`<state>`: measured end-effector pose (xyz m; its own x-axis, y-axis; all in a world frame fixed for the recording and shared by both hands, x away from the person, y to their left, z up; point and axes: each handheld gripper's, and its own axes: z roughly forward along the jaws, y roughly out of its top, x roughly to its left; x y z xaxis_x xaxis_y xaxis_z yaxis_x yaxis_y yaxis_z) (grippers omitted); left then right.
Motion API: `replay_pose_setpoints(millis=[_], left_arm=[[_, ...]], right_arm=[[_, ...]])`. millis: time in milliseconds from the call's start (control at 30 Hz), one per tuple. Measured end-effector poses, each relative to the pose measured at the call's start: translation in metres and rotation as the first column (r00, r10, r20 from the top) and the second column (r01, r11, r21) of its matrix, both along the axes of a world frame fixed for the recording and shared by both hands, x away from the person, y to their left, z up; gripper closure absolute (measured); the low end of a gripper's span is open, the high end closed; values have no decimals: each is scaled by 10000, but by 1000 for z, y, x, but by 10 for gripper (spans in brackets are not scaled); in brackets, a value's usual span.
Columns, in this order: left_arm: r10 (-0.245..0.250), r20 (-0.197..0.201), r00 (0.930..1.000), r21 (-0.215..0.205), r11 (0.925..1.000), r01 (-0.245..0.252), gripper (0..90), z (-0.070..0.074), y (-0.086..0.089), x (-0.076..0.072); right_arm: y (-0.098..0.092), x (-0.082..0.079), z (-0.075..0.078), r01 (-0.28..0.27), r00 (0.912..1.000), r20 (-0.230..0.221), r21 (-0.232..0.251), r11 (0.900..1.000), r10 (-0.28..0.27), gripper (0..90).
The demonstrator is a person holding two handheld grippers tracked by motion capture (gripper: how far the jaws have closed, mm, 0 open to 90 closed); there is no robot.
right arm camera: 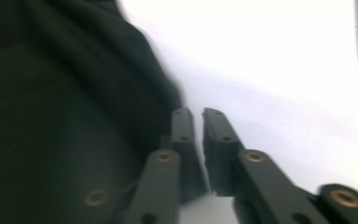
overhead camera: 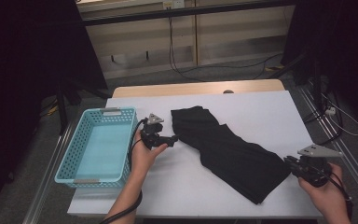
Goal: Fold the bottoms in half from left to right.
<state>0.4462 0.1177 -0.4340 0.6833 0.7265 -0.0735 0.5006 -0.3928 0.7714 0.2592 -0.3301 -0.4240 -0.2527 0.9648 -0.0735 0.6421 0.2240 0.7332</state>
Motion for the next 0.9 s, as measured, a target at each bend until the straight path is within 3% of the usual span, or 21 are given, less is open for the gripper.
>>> replay_pose_setpoints(millis=[167,200,233,333,500,667,833,900], left_arm=[[-114,-43,9999,104,9999,114,181,-1,-3,-1],[25,78,10000,195,9998,-27,181,-2,-3,-1],[-115,-87,9999,132,9998,116,181,-2,-2,-1],[-101,-82,9999,121,9999,102,181,-2,0,-1],[-75,-84,9999,64,10000,76,181,-1,2,-2],[-21,-62,10000,103,9999,21,180,-2,4,-2],[-1,7,10000,13,10000,1,181,1,4,-2],[20,15,10000,20,10000,-20,181,1,5,-2]], right_arm=[[-9,1,0,237,9997,89,159,9996,-238,729],[-8,2,-2,177,9998,6,185,9997,-177,720],[-7,3,-3,124,9999,-31,233,9997,-123,713],[3,8,-8,-214,9993,-302,291,9993,222,692],[22,19,-21,-922,9913,-945,-7,9957,917,772],[32,22,-20,-1295,9864,-1050,-238,9913,1263,865],[13,10,-5,-990,9934,-528,489,9939,1016,889],[4,5,-2,-804,9958,-392,540,9953,826,895]])
